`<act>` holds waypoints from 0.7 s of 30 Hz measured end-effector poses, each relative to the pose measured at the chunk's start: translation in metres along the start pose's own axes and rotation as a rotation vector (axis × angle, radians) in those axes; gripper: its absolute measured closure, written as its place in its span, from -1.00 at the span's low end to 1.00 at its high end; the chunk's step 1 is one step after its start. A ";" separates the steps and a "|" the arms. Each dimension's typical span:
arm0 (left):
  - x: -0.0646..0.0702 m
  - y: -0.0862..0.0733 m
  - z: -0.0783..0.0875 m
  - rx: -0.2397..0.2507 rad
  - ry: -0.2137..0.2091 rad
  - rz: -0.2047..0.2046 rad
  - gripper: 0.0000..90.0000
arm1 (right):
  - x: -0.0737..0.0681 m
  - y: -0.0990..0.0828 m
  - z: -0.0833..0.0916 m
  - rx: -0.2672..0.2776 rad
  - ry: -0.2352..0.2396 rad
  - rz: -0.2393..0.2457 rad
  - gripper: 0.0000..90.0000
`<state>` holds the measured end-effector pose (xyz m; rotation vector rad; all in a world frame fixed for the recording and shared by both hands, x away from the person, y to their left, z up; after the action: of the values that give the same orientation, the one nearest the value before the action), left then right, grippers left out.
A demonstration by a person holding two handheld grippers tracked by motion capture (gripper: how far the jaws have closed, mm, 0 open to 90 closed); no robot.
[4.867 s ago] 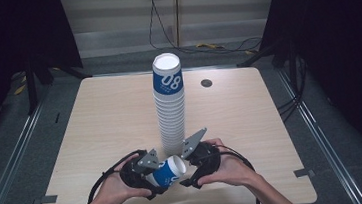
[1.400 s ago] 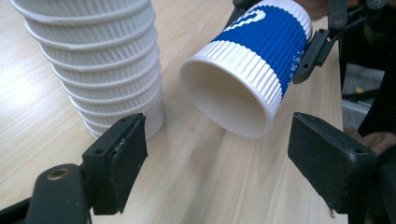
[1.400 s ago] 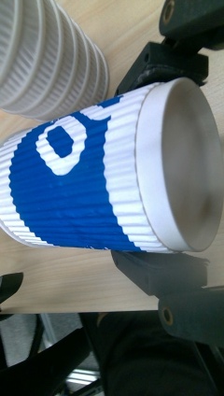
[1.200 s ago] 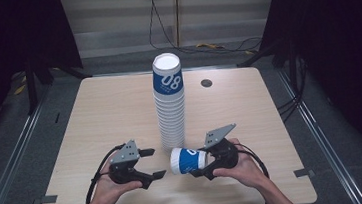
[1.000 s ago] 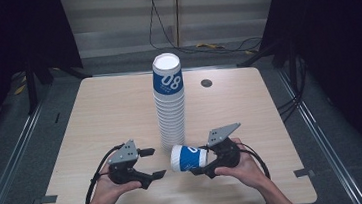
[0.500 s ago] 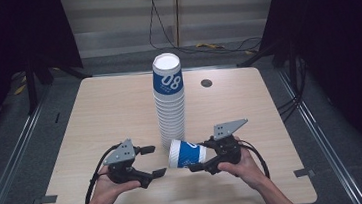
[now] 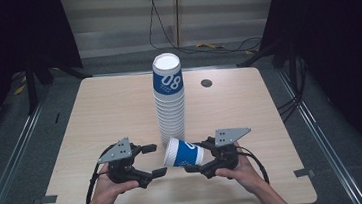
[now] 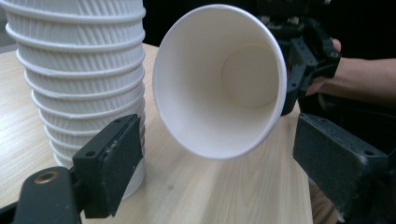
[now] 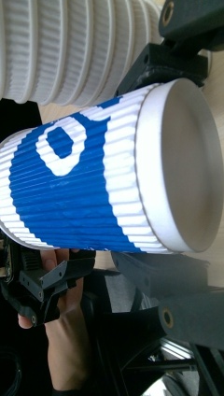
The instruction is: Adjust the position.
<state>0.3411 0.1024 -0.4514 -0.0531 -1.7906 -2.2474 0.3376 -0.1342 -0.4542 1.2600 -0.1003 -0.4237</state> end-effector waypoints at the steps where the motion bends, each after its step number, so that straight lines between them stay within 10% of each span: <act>1: 0.000 0.000 -0.001 0.003 0.003 0.002 -0.65 | 0.000 0.000 -0.001 0.006 0.001 0.005 -0.38; 21: -0.005 0.009 -0.024 -0.017 -0.043 0.047 -0.95 | -0.006 -0.005 -0.008 0.003 0.056 -0.010 -0.37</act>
<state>0.3516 0.0781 -0.4496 -0.1471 -1.7732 -2.2451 0.3331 -0.1259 -0.4601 1.2749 -0.0471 -0.3960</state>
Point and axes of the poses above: each handheld gripper's, and its own axes: z roughly backward along the jaws, y roughly out of its top, x roughly to its right, the point moved 4 cm from there along -z, roughly forward along the jaws, and after that the axes turned 4 degrees about -y, right-handed, at the moved point
